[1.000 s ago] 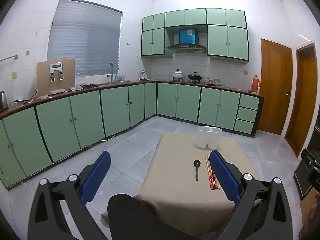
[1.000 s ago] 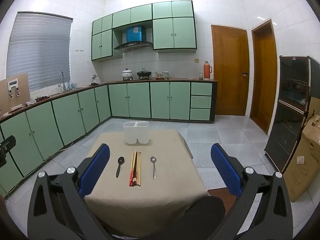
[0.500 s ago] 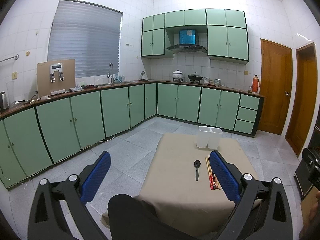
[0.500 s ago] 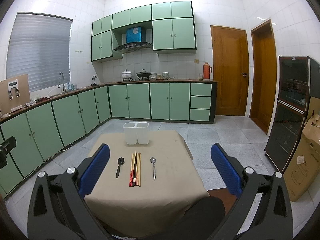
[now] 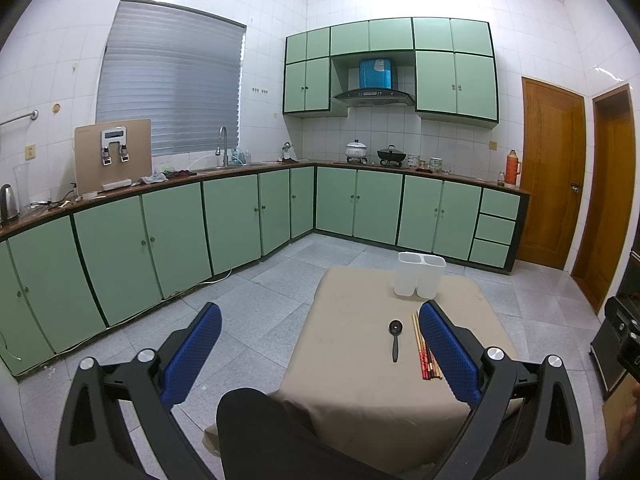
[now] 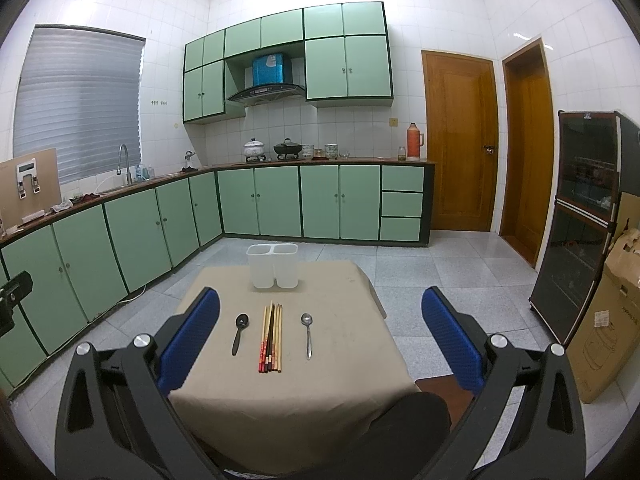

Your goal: Organize utensils

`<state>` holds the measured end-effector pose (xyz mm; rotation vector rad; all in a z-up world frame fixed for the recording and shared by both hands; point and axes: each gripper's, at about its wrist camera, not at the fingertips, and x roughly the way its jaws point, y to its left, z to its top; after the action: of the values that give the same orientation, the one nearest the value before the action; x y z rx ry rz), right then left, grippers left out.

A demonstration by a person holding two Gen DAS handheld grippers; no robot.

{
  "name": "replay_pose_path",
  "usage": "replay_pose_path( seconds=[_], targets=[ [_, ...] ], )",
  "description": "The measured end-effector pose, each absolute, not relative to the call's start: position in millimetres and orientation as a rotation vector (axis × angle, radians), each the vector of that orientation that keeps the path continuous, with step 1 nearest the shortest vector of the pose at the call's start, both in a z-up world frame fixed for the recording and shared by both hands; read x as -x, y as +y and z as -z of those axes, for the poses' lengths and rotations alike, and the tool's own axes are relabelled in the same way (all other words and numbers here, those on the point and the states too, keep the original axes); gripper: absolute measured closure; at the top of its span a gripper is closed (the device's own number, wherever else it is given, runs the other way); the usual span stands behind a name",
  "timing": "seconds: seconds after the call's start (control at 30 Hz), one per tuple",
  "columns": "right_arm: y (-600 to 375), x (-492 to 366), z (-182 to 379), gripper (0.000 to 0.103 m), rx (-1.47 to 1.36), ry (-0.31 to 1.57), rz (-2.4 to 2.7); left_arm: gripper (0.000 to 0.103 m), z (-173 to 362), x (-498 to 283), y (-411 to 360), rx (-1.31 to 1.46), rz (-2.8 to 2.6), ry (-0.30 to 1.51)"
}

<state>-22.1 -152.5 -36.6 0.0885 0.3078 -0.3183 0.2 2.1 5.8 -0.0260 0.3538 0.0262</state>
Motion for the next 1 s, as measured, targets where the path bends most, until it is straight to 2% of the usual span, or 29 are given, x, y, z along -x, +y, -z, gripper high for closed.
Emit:
replay_pose_path(
  seconds=[1.0],
  targets=[
    [-147.8, 25.4, 33.7, 0.005, -0.09, 0.308, 0.317, 0.006, -3.8, 0.9, 3.0, 0.024, -0.027, 0.352]
  ],
)
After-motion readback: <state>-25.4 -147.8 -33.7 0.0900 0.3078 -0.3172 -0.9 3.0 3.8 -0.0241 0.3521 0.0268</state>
